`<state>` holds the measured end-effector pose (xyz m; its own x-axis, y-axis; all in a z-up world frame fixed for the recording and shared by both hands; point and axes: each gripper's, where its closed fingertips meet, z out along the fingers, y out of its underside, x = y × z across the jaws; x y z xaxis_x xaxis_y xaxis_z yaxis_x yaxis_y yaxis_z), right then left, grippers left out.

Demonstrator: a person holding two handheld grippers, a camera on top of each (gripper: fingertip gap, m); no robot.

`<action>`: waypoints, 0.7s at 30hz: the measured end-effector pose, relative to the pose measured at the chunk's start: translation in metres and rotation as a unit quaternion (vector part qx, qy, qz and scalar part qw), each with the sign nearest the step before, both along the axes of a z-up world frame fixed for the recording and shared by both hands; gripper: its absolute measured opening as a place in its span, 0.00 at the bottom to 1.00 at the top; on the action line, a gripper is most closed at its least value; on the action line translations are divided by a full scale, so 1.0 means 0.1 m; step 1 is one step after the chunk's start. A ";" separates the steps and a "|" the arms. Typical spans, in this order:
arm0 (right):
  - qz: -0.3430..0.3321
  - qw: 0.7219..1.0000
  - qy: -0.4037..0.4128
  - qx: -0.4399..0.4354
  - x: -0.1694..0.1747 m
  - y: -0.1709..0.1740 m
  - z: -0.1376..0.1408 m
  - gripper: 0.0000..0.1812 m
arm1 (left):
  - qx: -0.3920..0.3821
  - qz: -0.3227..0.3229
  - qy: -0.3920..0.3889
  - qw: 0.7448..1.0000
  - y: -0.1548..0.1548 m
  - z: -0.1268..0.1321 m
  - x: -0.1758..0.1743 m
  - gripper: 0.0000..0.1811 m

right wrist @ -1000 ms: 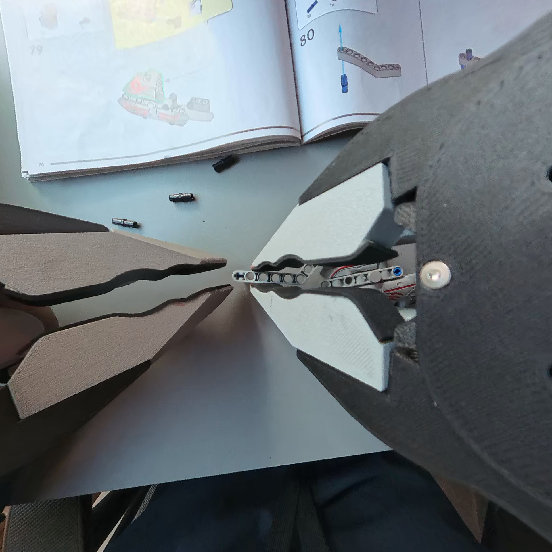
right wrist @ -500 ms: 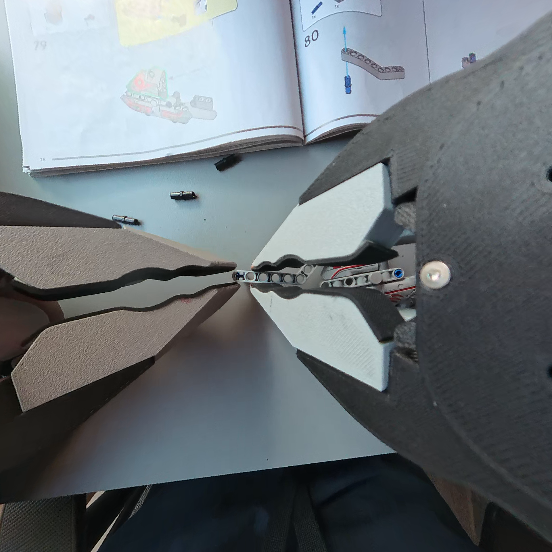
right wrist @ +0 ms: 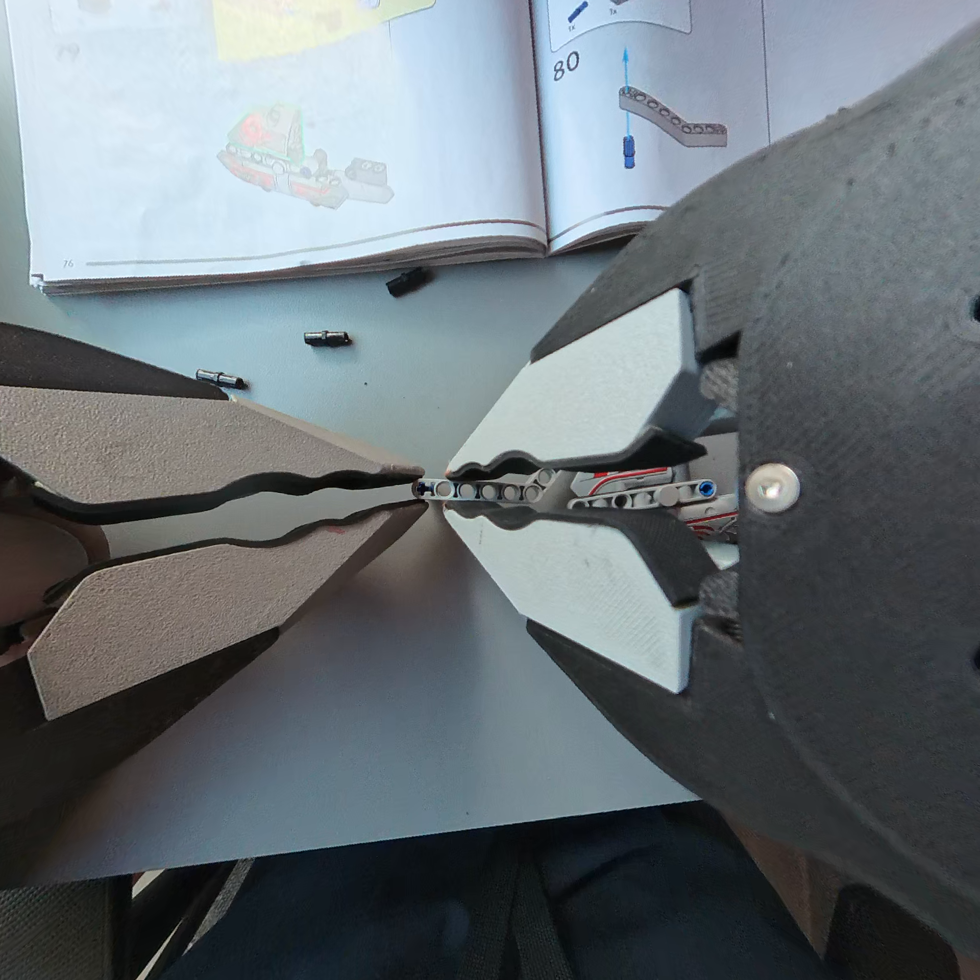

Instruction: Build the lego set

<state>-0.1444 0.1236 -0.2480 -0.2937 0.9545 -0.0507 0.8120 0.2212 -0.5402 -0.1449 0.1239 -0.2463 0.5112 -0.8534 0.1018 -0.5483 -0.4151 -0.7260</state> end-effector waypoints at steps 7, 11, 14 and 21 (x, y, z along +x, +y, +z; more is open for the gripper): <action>0.008 1.000 -0.020 0.010 0.01 0.00 -0.01 0.02 | -0.021 0.008 -0.030 0.999 -0.01 0.00 -0.01 0.02; 0.014 0.999 -0.031 0.021 0.01 0.00 -0.03 0.02 | -0.019 0.007 -0.023 1.000 -0.02 0.00 -0.01 0.02; 0.018 0.999 -0.038 0.026 0.00 0.00 -0.03 0.02 | -0.028 0.008 -0.029 0.999 -0.02 0.00 -0.03 0.01; 0.033 0.998 -0.048 0.032 -0.02 -0.02 -0.08 0.02 | -0.035 0.014 -0.010 0.999 -0.02 -0.10 -0.06 0.00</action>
<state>-0.1464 0.1211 -0.2562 -0.3523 0.9357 -0.0204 0.8420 0.3073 -0.4433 -0.1511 0.1218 -0.2566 0.5320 -0.8292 0.1714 -0.5212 -0.4802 -0.7055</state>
